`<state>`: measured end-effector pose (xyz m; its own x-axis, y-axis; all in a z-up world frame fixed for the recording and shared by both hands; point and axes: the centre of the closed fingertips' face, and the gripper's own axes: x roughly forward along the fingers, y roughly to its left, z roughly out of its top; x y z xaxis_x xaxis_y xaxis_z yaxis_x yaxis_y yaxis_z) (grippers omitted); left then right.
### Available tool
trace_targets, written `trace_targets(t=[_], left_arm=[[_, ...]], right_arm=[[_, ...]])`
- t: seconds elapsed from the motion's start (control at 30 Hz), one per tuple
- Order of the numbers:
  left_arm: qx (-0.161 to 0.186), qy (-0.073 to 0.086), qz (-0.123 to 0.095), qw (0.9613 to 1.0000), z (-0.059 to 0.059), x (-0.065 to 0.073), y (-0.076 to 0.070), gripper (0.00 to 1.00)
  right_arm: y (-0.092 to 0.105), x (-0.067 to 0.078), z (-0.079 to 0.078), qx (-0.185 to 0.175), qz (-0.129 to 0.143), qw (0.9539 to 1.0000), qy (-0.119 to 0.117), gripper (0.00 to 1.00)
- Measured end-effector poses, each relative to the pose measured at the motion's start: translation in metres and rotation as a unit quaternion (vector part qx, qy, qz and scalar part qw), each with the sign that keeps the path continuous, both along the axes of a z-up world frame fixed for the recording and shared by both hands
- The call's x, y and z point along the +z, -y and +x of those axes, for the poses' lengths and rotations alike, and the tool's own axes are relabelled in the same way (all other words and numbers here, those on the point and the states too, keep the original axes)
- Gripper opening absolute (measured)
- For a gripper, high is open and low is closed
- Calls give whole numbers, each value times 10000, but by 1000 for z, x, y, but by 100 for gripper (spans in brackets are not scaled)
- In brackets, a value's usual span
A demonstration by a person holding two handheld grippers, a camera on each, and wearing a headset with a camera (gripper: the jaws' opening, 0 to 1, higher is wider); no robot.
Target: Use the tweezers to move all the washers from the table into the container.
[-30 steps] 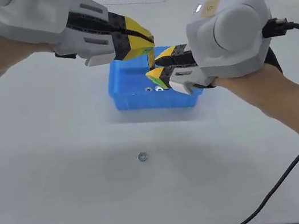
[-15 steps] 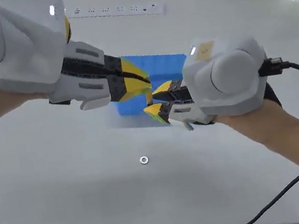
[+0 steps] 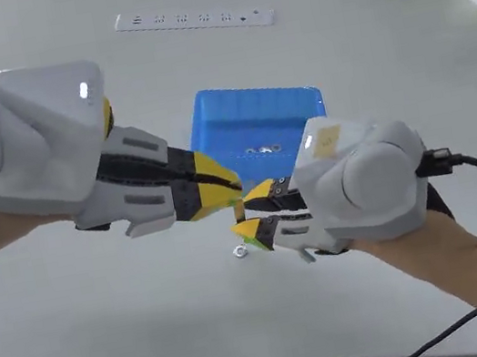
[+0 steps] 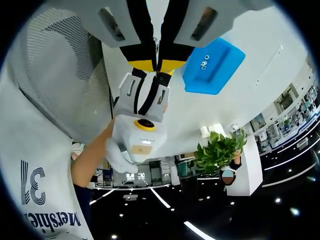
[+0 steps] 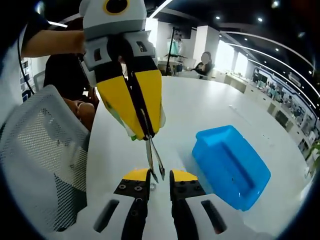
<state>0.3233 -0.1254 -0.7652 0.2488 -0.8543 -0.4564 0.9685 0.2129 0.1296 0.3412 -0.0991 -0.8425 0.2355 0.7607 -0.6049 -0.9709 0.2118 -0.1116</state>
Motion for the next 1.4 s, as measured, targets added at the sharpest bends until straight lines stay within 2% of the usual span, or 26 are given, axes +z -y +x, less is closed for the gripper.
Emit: trace_targets(t=[0.17, 0.4, 0.87, 1.4], left_arm=[[-70, -102, 20, 9999, -7, -8, 1, 5], [-6, -204, -45, 9998, -8, -15, -1, 5], [12, -161, -102, 9998, -2, -12, 2, 5], [28, -186, -75, 9998, -2, -15, 1, 5]], right_arm=[[0, -8, -10, 54, -33, 9999, -108, 16], [0, -14, -13, 21, -38, 9998, -205, 16], [-3, -14, -7, -14, 15, 9997, -235, 16], [-1, -18, -9, -48, -2, 9994, -333, 16]])
